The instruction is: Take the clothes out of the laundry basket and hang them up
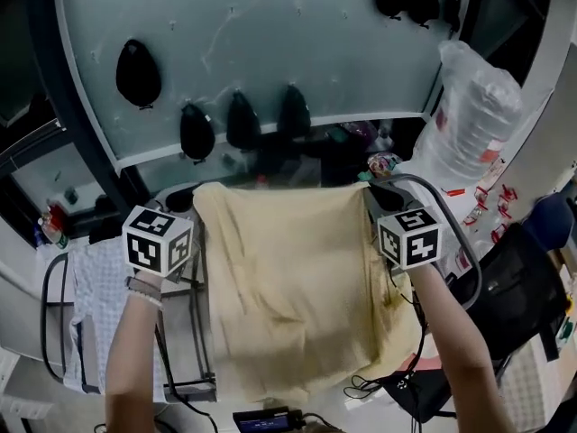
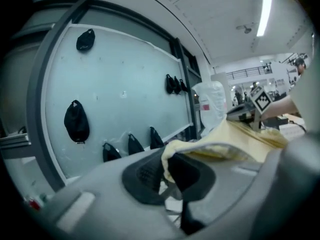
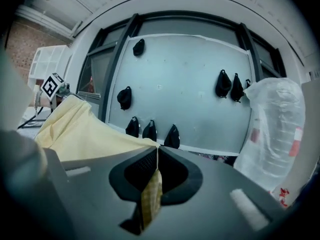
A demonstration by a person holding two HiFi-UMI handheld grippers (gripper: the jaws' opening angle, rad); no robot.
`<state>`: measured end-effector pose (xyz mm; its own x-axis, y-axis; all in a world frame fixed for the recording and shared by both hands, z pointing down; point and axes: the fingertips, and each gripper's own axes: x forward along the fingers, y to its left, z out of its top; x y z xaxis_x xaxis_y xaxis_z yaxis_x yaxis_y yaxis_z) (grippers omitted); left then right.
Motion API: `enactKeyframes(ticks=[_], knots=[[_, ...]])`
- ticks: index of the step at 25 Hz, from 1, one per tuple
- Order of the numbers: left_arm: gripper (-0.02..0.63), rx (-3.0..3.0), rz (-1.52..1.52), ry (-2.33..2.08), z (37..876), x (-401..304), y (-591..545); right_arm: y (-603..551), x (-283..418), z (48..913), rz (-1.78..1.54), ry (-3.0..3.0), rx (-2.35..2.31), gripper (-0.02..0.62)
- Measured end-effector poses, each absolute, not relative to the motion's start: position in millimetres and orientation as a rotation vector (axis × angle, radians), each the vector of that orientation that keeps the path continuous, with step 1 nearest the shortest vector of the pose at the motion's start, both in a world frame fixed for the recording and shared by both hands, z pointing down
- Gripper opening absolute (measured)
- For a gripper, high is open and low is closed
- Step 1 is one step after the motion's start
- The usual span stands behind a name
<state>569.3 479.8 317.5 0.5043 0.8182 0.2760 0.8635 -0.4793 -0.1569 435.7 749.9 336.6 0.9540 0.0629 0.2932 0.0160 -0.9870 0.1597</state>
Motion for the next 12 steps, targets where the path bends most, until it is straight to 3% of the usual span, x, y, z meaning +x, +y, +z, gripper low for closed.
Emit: enactKeyframes(ticks=[12], knots=[[0.009, -2.442, -0.271, -1.344, 353.3, 687.1, 490.5, 770.2, 580.7, 365.2, 0.524, 0.036, 2.889, 0.011]])
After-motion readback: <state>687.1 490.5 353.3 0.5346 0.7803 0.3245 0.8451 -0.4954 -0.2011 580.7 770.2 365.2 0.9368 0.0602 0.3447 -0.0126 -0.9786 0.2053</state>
